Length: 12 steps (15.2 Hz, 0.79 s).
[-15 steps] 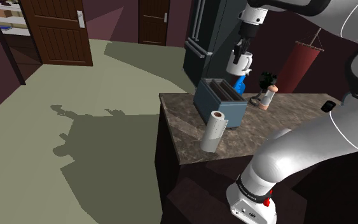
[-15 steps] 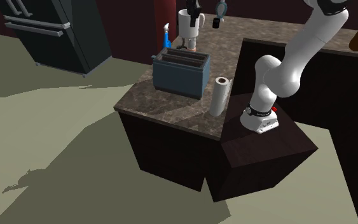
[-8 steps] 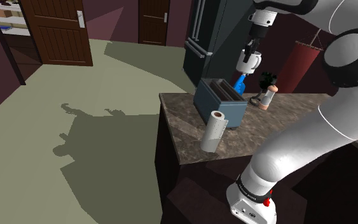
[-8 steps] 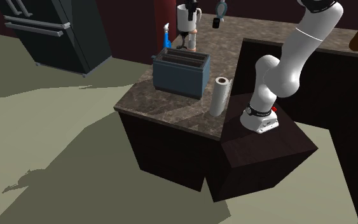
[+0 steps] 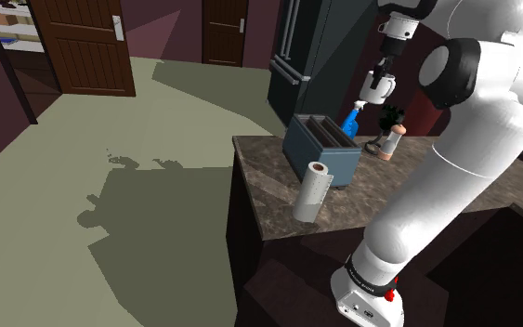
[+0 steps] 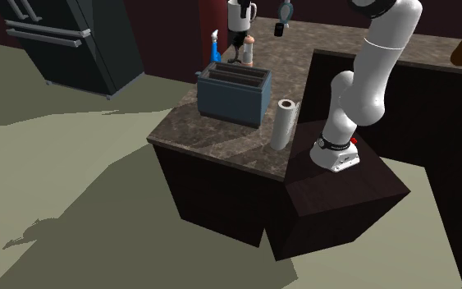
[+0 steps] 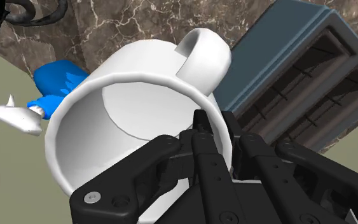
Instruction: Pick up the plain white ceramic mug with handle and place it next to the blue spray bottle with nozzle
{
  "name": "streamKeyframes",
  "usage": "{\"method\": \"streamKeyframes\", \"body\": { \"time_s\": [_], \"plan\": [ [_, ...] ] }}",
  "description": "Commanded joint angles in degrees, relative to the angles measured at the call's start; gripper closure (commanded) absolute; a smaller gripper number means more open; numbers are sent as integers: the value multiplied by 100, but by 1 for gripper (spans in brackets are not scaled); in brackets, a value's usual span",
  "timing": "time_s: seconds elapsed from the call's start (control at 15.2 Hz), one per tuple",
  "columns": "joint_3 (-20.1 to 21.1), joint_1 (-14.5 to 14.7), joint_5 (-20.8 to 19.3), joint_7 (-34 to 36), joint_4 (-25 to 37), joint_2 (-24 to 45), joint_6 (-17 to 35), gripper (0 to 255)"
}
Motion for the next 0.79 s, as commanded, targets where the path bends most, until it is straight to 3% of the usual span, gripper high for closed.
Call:
{"method": "streamKeyframes", "body": {
  "time_s": [0.0,0.26,0.73],
  "plan": [
    [-271,-218,373,-470,468,523,-89,255],
    [-522,-940,1174,-1221,1469,1558,-394,255],
    [-480,-683,903,-1097,549,1220,290,255]
  ]
}}
